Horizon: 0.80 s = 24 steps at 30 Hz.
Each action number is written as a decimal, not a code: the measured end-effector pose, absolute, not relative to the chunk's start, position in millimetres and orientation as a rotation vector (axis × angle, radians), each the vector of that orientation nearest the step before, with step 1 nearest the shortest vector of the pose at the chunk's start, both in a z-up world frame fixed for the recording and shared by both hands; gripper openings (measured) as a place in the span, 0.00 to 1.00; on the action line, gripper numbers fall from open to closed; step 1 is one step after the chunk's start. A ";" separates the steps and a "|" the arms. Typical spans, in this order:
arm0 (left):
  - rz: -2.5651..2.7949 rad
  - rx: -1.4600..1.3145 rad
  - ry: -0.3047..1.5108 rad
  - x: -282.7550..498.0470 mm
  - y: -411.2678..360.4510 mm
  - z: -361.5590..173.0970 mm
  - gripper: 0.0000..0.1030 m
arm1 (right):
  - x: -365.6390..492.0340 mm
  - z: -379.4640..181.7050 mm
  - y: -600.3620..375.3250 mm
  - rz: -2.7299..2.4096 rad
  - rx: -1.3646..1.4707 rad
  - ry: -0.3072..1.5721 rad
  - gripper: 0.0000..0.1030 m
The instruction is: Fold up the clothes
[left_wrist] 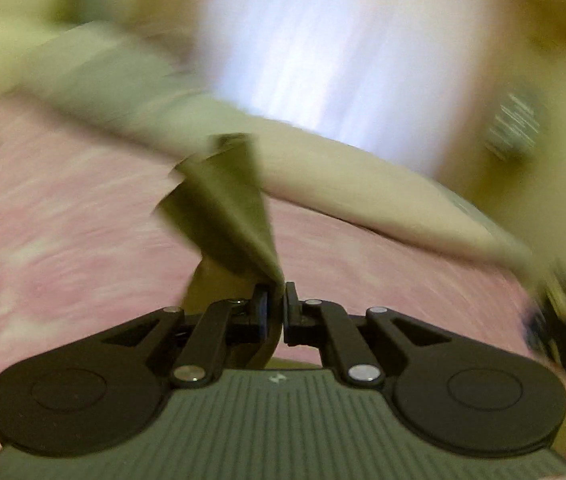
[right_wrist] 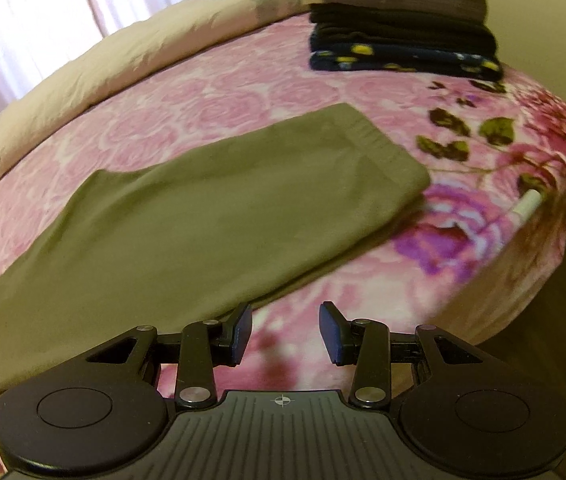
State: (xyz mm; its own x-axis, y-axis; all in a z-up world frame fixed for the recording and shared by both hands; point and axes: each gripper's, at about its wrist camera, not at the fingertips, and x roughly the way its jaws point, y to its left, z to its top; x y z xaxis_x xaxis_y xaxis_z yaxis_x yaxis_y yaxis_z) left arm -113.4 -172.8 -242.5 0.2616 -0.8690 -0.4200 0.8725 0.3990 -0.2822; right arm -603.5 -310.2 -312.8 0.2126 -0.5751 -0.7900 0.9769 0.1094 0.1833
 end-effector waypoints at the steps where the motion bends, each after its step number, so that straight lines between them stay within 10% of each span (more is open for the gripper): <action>1: -1.250 0.066 0.540 -139.9 -183.5 -246.3 0.04 | -606.7 -312.0 -310.0 -1.258 0.809 0.614 0.40; 11: -1.495 0.637 0.486 -284.2 -228.9 -336.2 0.23 | -623.5 -299.2 -313.6 -1.176 0.948 0.378 0.40; 24: -1.402 0.292 0.737 -174.0 -167.3 -291.2 0.25 | -524.0 -351.1 -322.1 -0.691 1.360 0.170 0.40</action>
